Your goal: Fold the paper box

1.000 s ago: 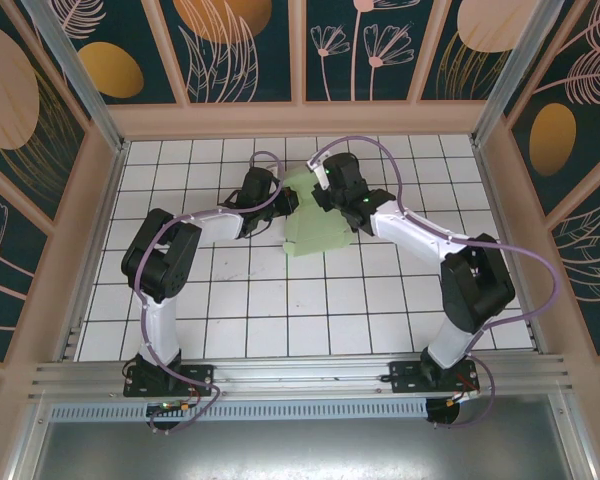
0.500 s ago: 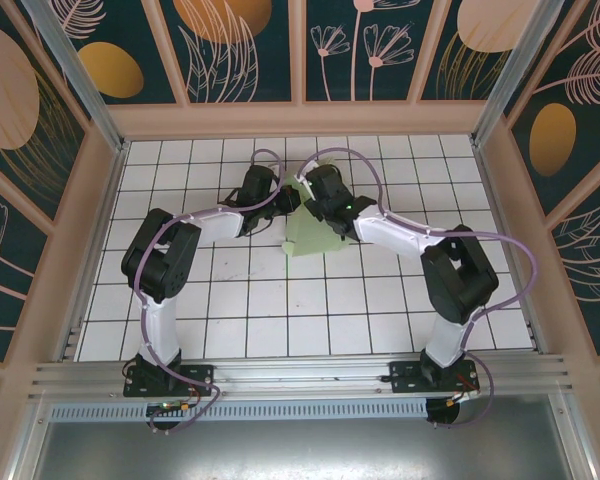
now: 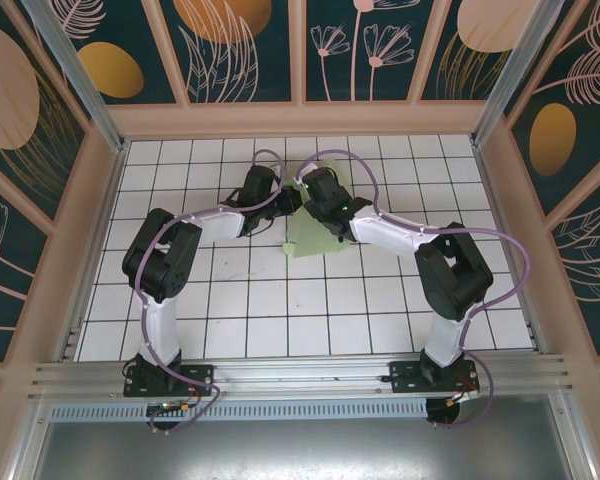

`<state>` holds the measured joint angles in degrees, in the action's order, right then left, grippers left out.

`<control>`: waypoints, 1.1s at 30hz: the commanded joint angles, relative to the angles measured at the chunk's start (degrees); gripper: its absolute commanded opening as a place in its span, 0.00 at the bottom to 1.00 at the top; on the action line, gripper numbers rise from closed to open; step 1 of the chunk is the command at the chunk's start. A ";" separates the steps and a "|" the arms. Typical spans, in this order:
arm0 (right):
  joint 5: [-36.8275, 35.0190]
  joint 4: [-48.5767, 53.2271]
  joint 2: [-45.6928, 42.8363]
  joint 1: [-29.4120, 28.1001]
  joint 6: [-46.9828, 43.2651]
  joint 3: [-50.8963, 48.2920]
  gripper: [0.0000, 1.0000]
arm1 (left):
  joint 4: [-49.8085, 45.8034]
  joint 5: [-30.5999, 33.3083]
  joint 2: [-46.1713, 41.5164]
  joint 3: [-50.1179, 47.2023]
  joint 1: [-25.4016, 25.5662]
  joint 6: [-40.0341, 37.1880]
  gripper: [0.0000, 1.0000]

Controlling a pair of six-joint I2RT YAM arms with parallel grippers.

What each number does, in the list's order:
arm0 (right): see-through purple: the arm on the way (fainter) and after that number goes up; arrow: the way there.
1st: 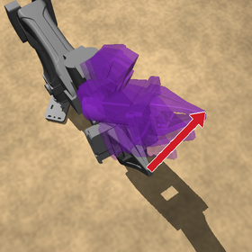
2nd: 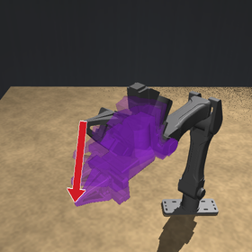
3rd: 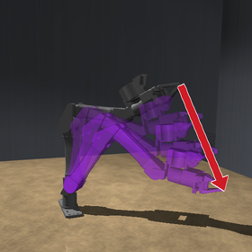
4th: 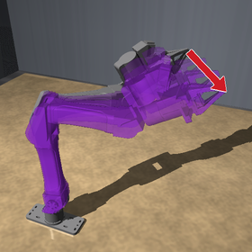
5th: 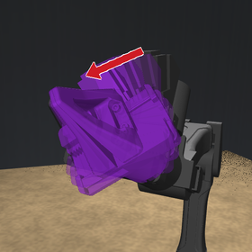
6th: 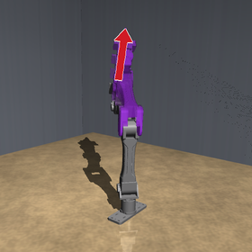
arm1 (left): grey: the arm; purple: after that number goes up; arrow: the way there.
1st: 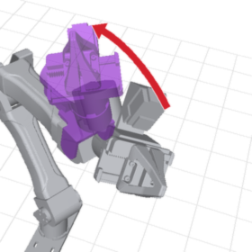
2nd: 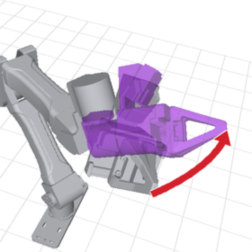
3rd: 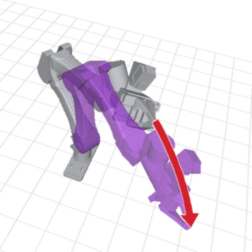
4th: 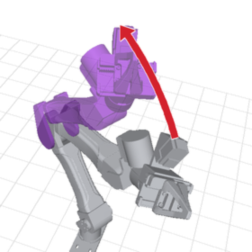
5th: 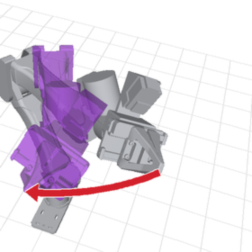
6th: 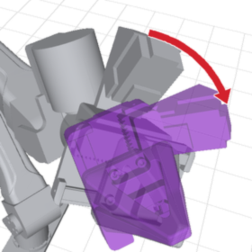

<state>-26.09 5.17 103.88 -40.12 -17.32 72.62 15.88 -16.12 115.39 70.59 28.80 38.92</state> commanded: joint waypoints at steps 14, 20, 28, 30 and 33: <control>32.66 -3.60 -18.81 11.08 14.30 -5.55 0.50 | -9.54 1.88 6.06 7.62 0.07 2.06 0.00; 39.92 -1.89 -18.54 17.39 14.66 -6.49 0.43 | -10.17 1.27 5.99 7.99 0.12 1.35 0.00; 48.24 2.16 -12.44 20.29 11.28 -3.40 0.39 | -10.65 0.48 5.42 8.15 0.11 0.73 0.00; 48.54 2.65 -10.71 20.34 11.12 -2.39 0.41 | -10.35 0.22 5.29 7.99 0.12 0.62 0.00; 49.11 2.59 -8.54 20.32 11.54 -1.16 0.41 | -10.09 -0.14 5.16 7.72 0.12 0.59 0.00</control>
<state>20.34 6.83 93.91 -19.97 -5.19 68.73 5.78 -15.00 120.60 77.38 28.80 40.32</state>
